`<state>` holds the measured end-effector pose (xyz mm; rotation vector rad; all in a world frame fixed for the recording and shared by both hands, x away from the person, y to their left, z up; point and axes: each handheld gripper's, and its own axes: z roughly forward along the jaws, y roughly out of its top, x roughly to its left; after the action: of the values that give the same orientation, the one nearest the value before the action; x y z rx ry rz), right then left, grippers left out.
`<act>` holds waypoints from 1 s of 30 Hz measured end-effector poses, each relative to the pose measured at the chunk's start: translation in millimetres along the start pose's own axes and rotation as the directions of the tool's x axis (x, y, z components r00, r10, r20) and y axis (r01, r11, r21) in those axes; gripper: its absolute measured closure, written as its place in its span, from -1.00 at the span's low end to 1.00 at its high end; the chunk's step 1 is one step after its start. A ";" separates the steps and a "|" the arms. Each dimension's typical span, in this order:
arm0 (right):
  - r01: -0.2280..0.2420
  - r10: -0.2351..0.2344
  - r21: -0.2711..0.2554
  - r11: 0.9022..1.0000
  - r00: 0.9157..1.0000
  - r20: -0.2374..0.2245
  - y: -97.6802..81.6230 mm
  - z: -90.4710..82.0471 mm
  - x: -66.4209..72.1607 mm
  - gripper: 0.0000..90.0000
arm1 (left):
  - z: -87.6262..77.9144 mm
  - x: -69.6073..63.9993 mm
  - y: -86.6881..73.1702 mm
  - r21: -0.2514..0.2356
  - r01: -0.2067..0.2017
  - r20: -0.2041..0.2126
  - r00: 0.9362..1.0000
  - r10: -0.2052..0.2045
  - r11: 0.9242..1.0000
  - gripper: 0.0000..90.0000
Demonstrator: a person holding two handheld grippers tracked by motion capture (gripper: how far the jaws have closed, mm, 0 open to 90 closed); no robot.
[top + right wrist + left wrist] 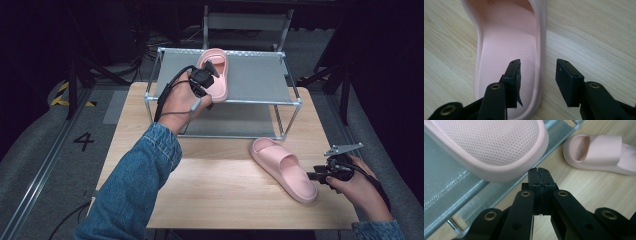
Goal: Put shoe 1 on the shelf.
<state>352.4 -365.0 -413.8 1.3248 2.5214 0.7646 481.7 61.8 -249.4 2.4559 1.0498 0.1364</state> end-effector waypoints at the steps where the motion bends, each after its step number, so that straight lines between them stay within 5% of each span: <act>1: -0.003 0.003 0.001 1.000 1.000 0.001 -0.3 0.2 0.1 0.25 | 2.9 3.5 2.7 -0.004 0.007 0.002 1.000 -0.007 1.000 1.00; 16: -0.007 0.007 0.003 1.000 1.000 0.003 -3.5 -0.3 -1.6 0.25 | 16.3 18.0 10.6 -0.038 0.072 0.013 0.997 -0.071 0.997 0.95; 26: -0.001 0.001 -0.001 1.000 1.000 -0.001 1.7 -1.0 0.5 0.25 | -6.3 2.1 -3.9 -0.055 0.023 0.039 0.999 -0.021 0.998 0.54; 30: 0.019 -0.019 0.006 1.000 1.000 -0.010 6.7 2.4 4.5 0.25 | -18.3 -6.2 -23.5 -0.077 -0.027 0.031 0.999 0.029 0.997 0.35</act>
<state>355.5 -357.4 -412.0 1.3005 2.5418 0.7624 456.9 78.5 -243.2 2.3964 0.9786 0.1432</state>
